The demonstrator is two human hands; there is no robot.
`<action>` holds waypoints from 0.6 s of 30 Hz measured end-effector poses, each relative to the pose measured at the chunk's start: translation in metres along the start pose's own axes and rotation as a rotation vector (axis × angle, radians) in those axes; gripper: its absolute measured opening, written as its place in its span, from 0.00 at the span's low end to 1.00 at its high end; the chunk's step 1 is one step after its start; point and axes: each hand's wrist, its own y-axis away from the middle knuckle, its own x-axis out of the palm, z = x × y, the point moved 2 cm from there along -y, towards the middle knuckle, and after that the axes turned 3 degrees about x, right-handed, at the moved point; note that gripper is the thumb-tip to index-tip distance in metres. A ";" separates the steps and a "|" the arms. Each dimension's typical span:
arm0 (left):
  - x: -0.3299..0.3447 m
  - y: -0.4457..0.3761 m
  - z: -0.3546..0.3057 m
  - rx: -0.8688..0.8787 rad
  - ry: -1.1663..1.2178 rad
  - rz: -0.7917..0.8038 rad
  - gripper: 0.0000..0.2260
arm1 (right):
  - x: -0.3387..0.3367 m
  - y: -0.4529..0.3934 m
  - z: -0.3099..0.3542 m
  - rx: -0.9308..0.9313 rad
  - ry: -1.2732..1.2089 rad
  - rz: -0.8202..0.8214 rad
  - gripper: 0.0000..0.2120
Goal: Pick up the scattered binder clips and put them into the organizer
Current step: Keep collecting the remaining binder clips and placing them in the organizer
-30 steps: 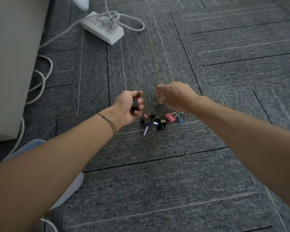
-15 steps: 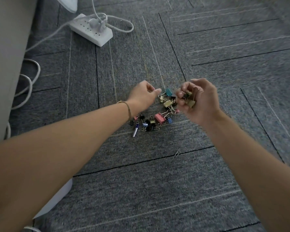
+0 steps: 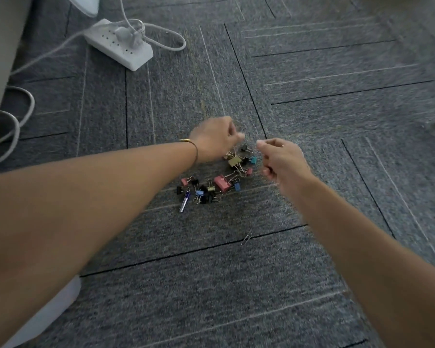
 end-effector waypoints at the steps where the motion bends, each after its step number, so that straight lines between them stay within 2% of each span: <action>1: -0.004 0.001 0.005 -0.032 0.211 0.002 0.13 | 0.000 -0.003 0.002 -0.060 0.118 -0.007 0.06; 5: -0.019 0.016 0.023 -0.238 1.105 0.086 0.17 | 0.007 -0.018 0.011 -0.260 0.626 -0.040 0.10; 7: -0.021 0.027 0.028 -0.282 1.302 0.145 0.16 | 0.012 -0.023 0.015 -0.307 0.766 -0.062 0.10; 10: -0.021 0.040 0.028 -0.327 1.378 0.178 0.14 | 0.025 -0.029 0.021 -0.389 0.971 -0.069 0.12; 14: -0.017 0.046 0.036 -0.434 1.342 0.105 0.14 | 0.047 -0.033 0.024 -0.508 1.241 -0.042 0.20; 18: -0.013 0.050 0.046 -0.498 0.996 -0.011 0.15 | 0.053 -0.033 0.018 -0.600 1.318 -0.050 0.16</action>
